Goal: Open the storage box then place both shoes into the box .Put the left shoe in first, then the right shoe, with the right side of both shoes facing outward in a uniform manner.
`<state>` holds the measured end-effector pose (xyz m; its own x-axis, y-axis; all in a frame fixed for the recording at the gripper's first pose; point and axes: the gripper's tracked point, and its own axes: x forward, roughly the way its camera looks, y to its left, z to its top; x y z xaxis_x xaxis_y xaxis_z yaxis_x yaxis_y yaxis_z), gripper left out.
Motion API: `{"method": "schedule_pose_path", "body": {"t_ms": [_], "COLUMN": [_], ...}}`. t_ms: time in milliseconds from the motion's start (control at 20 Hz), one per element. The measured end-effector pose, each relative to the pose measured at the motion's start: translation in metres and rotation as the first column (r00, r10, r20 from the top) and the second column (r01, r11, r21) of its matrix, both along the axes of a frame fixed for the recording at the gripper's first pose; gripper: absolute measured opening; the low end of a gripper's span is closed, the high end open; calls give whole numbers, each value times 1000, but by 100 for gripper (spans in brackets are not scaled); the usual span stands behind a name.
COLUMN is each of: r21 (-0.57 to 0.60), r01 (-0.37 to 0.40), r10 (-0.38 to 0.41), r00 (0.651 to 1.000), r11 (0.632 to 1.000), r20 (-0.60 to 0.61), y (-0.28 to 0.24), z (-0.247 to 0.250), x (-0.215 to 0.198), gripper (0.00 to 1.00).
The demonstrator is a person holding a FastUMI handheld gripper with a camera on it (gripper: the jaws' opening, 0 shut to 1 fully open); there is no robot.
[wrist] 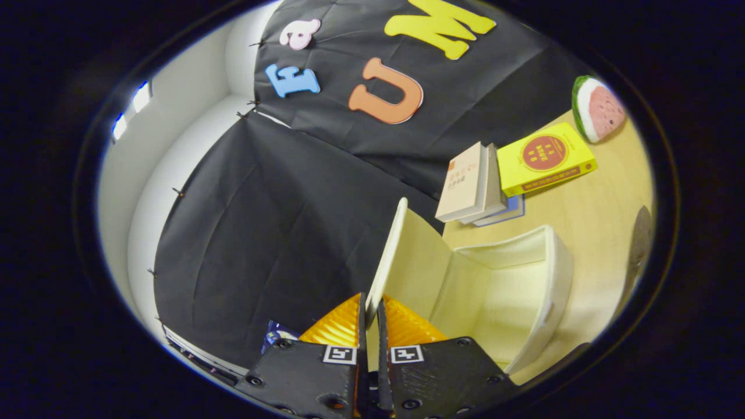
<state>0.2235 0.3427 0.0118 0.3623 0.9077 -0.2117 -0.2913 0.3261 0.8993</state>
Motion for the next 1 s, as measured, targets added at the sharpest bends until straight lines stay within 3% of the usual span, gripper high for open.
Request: {"method": "schedule_pose_path", "body": {"t_ms": [300, 400, 650, 800, 950, 1000], "r21": [-1, -11, -64, -83, -125, -129], "r01": [-1, 0, -15, -13, -4, 0], "r10": [1, 0, 16, 13, 2, -3], "r00": [1000, 1000, 1000, 1000, 1000, 1000], "r11": [1000, 1000, 998, 996, 992, 992], "r20": [0, -4, 14, 3, -15, -22], "y": [58, 81, 132, 149, 150, 147], "z": [15, 16, 6, -7, -27, -31], "x": [9, 11, 12, 14, 16, 16], "gripper": [7, 12, 13, 35, 95, 95]}}
